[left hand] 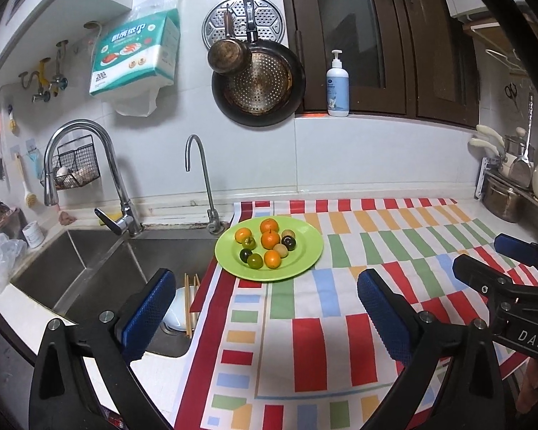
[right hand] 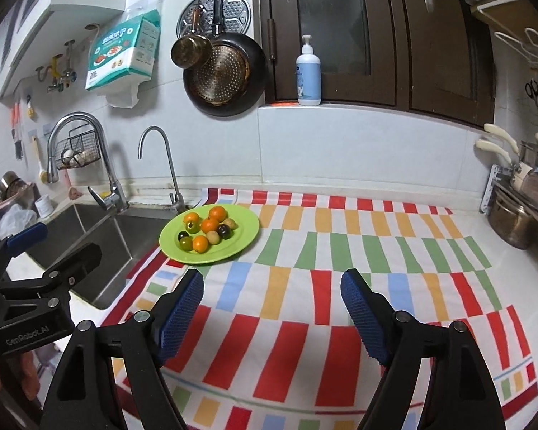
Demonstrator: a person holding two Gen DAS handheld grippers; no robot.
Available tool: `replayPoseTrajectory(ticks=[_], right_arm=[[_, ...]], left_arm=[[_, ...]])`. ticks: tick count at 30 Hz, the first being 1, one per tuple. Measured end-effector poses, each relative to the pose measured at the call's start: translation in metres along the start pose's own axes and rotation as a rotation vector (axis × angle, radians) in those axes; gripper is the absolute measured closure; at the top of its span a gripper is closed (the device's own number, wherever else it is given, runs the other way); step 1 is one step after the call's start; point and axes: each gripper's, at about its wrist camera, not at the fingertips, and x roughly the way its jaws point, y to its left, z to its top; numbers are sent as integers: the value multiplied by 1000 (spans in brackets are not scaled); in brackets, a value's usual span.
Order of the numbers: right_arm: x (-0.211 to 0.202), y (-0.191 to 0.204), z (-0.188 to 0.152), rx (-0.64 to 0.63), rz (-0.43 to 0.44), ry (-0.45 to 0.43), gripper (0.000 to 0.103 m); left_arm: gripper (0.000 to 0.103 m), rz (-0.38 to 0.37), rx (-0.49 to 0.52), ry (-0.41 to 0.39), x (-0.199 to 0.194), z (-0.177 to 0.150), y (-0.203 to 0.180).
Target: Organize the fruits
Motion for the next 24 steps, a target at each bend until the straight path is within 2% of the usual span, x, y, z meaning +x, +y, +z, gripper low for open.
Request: replayPoseTrajectory(ticks=[11, 24], right_arm=[[-21, -4, -6, -9, -1, -18, 21], [-28, -9, -9, -9, -1, -26, 21]], left_arm=[[0, 3, 14, -28, -21, -3, -9], [0, -4, 20, -42, -31, -3, -16]])
